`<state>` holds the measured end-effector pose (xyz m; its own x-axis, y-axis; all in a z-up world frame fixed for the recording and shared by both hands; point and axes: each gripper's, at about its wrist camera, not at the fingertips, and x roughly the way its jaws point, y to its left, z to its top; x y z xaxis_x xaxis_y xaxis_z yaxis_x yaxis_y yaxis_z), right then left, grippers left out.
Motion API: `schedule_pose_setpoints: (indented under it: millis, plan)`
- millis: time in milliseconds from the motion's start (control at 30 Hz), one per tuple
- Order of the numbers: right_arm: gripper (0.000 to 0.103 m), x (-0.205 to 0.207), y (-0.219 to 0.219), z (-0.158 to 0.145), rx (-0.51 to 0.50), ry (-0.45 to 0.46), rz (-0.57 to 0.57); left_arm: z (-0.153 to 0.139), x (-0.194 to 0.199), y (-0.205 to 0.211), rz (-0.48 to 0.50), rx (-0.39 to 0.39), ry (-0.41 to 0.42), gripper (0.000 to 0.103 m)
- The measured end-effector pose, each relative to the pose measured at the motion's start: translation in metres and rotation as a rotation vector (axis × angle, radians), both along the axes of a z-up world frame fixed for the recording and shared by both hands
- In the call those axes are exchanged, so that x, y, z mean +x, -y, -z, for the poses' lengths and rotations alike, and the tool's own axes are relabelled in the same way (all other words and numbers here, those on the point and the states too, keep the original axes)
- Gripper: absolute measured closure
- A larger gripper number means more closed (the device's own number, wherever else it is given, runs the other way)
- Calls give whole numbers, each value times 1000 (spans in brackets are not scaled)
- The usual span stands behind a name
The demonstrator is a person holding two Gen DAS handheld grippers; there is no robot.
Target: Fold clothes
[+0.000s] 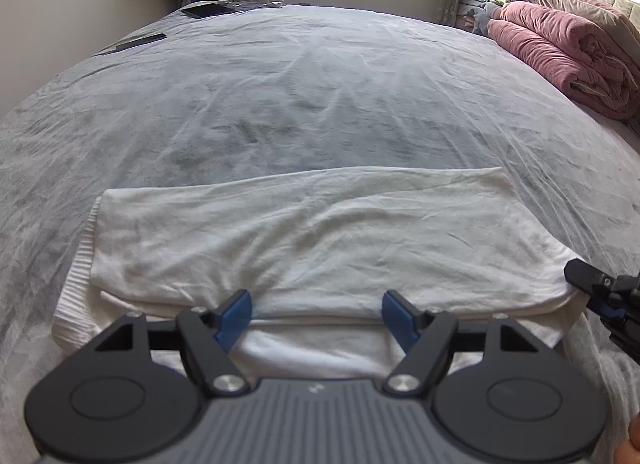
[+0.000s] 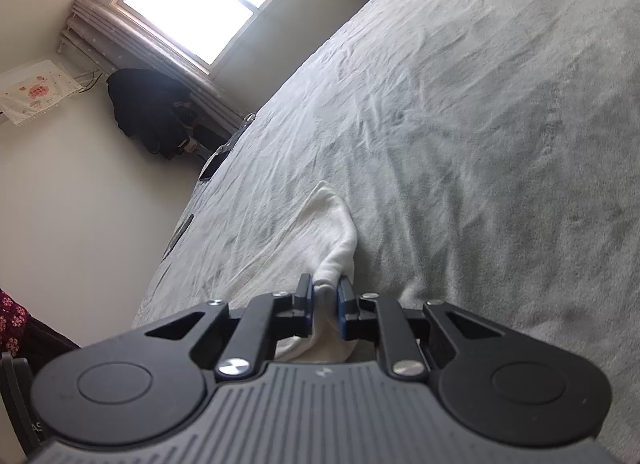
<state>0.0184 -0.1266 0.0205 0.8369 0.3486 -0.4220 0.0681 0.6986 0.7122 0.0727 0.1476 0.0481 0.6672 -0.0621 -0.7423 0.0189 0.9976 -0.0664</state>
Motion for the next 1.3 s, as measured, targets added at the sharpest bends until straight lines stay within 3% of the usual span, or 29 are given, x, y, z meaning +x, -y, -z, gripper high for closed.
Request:
schedule_pose_setpoints:
  millis: [300, 800, 933, 1067, 1300]
  plan:
    - [91, 2, -29, -16, -142, 68, -28, -12, -1, -23, -51, -100, 9, 30]
    - [93, 4, -86, -28, -368, 204, -168, -27, 4, -78, -186, -258, 25, 30]
    - [93, 3, -105, -23, -402, 207, -217, -25, 6, -91, -233, -259, 21, 30]
    - [93, -2, -124, -16, -469, 219, -257, -25, 6, -95, -231, -297, 21, 30]
    - [93, -6, -140, -6, -526, 219, -285, -27, 8, -83, -160, -282, 36, 29]
